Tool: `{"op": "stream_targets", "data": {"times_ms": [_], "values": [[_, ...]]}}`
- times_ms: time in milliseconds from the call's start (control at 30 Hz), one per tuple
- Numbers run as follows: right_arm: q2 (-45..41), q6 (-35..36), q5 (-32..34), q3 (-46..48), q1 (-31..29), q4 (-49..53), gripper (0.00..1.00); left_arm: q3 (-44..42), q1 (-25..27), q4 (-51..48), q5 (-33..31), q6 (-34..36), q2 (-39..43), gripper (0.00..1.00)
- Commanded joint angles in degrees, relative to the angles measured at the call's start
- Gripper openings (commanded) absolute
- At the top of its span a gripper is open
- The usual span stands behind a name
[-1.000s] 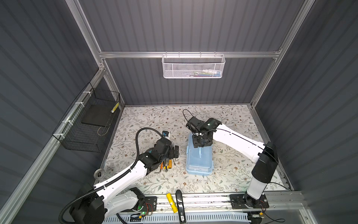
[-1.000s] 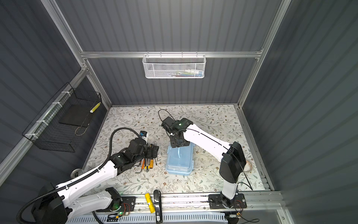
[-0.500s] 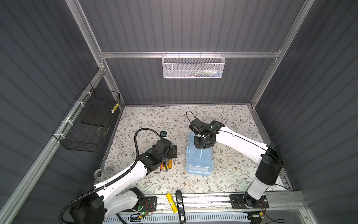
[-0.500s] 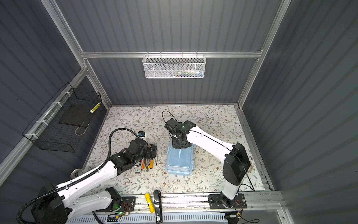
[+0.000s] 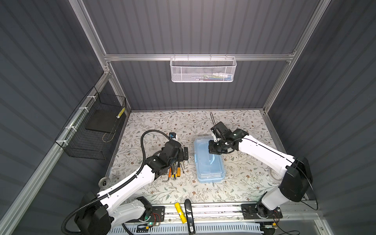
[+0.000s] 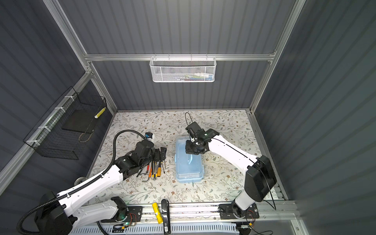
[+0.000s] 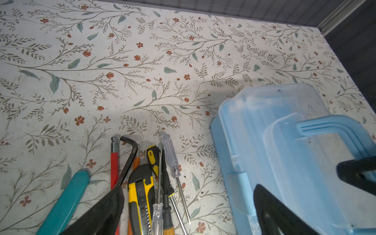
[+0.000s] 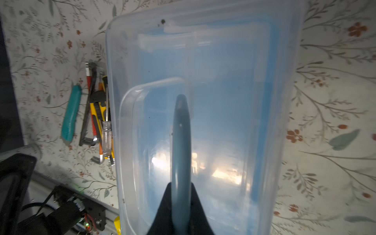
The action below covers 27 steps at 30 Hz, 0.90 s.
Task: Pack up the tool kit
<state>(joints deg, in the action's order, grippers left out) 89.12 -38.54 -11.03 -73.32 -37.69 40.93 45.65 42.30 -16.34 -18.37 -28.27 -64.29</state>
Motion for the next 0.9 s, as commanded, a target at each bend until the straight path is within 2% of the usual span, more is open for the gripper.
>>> {"op": "stream_targets", "data": {"times_ms": [0,133,367,500,667,867], "values": [[-4.3,-0.7,-19.5,4.8,4.8,-15.5,0.00,3.1,-0.2,-1.2,1.7,0.4,-0.2,0.99],[-6.6,-0.8,-28.4,10.9,9.1,-23.2,0.00,5.5,-0.1,-1.8,5.4,1.0,-1.0,0.99],[-10.3,-2.4,-36.1,23.4,17.5,-34.4,0.00,8.9,-0.1,-1.2,14.0,1.2,-5.2,1.00],[-12.1,2.4,-33.7,26.0,20.6,-29.8,0.00,10.4,0.0,0.9,17.7,0.0,-8.3,0.99],[-16.1,8.8,-21.4,27.1,22.5,-22.2,0.00,12.4,0.8,3.0,20.1,-1.9,-11.7,0.99],[-17.3,13.0,-14.5,26.9,23.9,-16.6,0.00,13.7,2.7,6.5,22.5,-4.1,-15.5,0.99]]}}
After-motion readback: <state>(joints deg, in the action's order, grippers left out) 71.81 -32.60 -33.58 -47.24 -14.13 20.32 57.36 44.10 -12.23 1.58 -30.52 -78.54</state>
